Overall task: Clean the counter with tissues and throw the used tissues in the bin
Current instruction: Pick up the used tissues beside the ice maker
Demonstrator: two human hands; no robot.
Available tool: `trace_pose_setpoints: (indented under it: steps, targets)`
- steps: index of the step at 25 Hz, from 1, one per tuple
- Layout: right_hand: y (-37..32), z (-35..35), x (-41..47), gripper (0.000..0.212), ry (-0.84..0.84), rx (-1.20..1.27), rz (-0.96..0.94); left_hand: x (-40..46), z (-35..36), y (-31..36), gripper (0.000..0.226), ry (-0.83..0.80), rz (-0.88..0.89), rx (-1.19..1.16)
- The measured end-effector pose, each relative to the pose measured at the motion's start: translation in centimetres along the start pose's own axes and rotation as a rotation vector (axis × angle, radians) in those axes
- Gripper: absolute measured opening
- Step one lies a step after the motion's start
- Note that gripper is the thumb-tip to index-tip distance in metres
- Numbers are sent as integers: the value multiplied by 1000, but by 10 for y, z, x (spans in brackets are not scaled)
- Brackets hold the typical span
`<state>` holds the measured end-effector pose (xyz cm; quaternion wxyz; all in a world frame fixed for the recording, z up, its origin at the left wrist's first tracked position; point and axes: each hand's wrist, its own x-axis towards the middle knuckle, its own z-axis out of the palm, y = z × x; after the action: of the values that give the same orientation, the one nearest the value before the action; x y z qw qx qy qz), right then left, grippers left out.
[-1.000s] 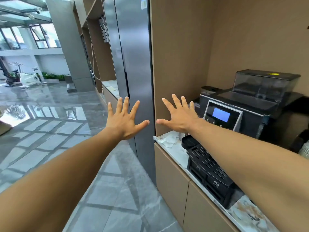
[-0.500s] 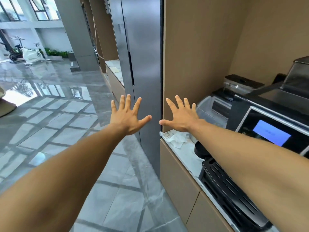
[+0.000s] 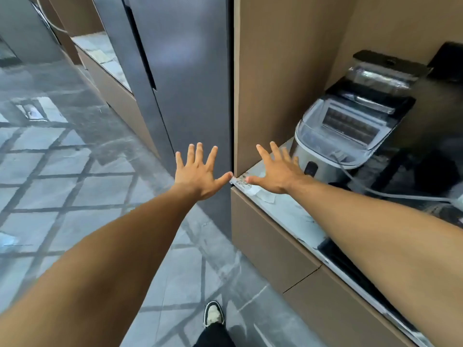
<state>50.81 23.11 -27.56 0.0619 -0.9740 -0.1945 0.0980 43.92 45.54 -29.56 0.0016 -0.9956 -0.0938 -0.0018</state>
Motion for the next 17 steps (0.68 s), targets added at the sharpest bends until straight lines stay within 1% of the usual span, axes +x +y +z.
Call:
trace_pose_setpoints:
  steps: [5,11,14,17]
  targets:
    - [2,44,16,98,-92,94,230,41,46,-16,99,-107,197,66]
    - [15,89,13,89,-190,197,424,61,93,12,93,-227,437,27]
    - [26,107,14,86,-192,217,475,71,105,30,89,-270,484,9]
    - [43,123,17,79,-194,235,526,83,113,50,82,-268,522,-19]
